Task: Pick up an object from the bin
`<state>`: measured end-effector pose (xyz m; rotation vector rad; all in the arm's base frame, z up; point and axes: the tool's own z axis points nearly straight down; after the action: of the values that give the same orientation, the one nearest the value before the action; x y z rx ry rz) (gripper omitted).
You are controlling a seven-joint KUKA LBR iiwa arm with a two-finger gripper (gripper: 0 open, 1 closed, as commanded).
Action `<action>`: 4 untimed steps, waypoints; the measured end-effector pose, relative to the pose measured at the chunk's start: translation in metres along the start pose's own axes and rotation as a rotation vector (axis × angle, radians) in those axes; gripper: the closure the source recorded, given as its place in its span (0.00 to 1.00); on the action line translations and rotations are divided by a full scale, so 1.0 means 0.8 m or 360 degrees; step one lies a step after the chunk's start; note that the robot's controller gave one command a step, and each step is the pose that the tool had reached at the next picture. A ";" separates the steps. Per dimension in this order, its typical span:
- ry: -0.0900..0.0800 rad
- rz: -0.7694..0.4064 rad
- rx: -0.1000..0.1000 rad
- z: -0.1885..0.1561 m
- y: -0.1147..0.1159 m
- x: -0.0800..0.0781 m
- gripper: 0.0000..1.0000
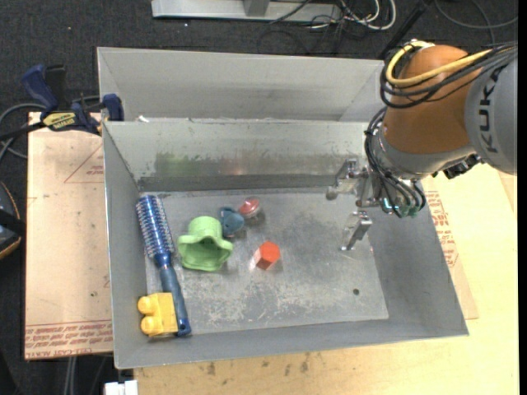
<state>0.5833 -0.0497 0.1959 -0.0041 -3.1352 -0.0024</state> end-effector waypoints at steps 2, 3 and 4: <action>-0.0018 -0.0418 0.0000 0.118 0.137 -0.008 0.00; -0.0009 -0.0135 0.0001 0.111 0.119 0.010 0.00; -0.0023 -0.0153 0.0001 0.150 0.130 0.011 0.00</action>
Offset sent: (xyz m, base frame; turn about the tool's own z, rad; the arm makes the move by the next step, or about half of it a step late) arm 0.0118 0.0779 -0.1259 -0.2152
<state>0.5742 0.0541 0.0760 0.1467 -3.1463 -0.0015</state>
